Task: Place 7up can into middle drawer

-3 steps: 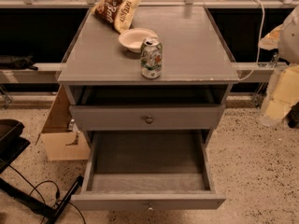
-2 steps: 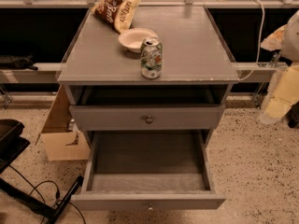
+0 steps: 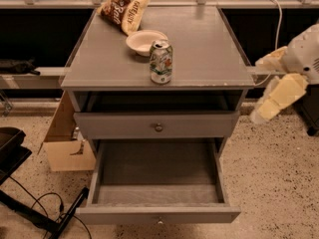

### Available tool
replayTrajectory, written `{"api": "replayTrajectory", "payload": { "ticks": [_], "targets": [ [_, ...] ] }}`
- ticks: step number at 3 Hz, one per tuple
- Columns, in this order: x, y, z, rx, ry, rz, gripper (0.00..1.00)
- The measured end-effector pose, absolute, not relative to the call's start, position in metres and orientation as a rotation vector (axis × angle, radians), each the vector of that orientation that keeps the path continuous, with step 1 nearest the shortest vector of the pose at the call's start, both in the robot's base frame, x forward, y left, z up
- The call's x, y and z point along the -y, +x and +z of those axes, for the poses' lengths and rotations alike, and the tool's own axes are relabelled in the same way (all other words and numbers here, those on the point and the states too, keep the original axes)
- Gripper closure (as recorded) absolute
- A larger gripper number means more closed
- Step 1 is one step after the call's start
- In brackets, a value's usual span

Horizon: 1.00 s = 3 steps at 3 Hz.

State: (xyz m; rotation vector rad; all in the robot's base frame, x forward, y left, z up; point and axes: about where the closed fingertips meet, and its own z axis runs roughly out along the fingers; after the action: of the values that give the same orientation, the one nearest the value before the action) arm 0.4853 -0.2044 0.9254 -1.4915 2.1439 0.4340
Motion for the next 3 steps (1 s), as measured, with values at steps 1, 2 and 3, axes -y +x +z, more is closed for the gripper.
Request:
{"api": "replayTrajectory", "payload": {
  "ticks": [1,2,3],
  "targets": [
    [0.184,0.501,0.91,-2.027,-1.392,0.65,0.0],
    [0.169,0.509,0.906,-1.885,-1.337,0.755,0.0],
    [0.151,0.512,0.911,-1.698,-1.334,0.798,0.0]
  ]
}}
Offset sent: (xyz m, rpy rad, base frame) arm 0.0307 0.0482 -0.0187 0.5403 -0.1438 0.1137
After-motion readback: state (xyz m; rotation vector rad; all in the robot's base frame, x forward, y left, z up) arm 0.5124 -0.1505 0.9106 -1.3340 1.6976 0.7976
